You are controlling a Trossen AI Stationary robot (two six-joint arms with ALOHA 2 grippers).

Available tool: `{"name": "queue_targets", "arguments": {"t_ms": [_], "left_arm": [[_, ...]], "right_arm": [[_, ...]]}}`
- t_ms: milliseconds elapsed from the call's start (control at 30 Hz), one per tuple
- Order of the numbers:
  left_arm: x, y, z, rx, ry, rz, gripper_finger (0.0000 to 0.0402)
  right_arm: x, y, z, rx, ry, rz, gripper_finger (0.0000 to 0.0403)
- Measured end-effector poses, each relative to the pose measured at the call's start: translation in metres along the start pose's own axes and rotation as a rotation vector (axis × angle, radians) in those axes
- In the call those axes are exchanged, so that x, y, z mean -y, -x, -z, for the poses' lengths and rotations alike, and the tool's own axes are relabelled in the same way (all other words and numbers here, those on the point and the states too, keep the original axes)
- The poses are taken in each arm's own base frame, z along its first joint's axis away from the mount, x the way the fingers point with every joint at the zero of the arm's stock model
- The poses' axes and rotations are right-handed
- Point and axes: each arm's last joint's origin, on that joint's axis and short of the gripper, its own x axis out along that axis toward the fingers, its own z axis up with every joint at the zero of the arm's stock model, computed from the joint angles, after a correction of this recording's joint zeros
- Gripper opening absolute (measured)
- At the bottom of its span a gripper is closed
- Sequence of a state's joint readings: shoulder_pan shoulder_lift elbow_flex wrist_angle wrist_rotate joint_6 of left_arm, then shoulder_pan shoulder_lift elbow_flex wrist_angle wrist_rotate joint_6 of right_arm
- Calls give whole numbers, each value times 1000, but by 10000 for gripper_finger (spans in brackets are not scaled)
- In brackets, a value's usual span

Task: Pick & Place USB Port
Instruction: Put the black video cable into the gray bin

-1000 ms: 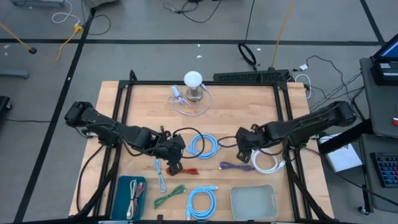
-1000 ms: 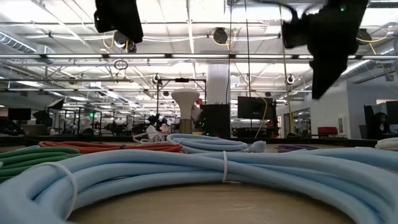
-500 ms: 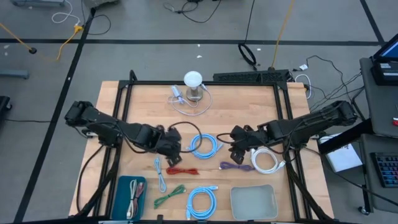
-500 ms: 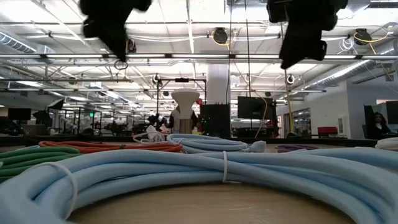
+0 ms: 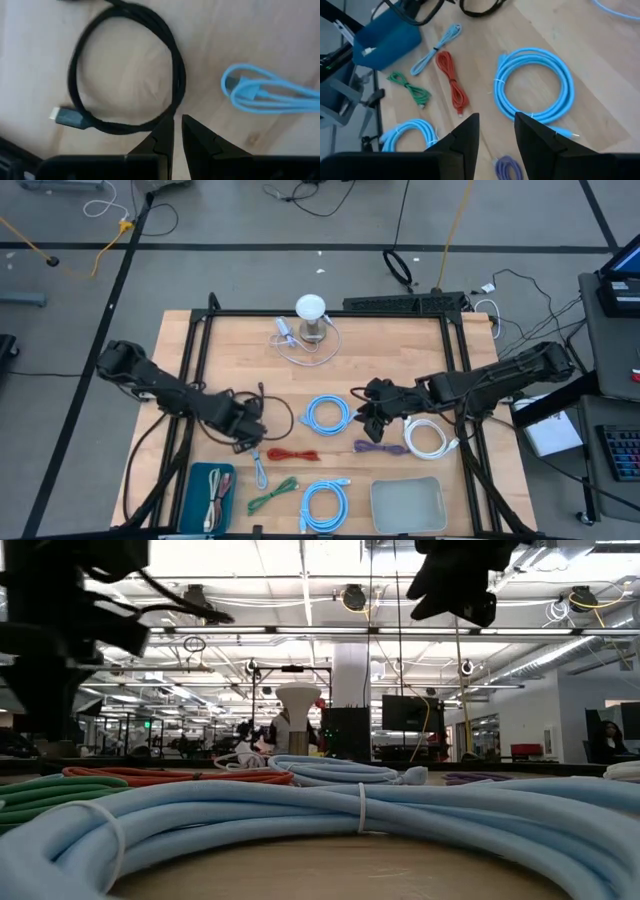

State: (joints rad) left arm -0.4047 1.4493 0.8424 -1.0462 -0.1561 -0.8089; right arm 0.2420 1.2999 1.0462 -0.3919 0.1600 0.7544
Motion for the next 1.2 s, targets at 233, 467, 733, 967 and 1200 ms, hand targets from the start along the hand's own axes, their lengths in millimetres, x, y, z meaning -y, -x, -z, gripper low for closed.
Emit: {"name": "queue_targets", "arguments": {"t_ms": [233,467,733,967,1200], "left_arm": [[8,-2,7,75,-124,63,52],[4,-2,4,90,-208,36,156],[-12,-5,-5,88,-221,-65,252],[-25,-20,-9,20,-182,-15,243],[-24,-41,4,-27,-161,63,213]], "right_arm": [[-2,0,-3,28,-9,-21,116],[-4,0,-6,72,-24,-32,116],[-6,0,-8,90,-28,-44,116],[-6,1,-9,119,-33,-40,116],[-8,1,-10,131,-36,-53,116]]}}
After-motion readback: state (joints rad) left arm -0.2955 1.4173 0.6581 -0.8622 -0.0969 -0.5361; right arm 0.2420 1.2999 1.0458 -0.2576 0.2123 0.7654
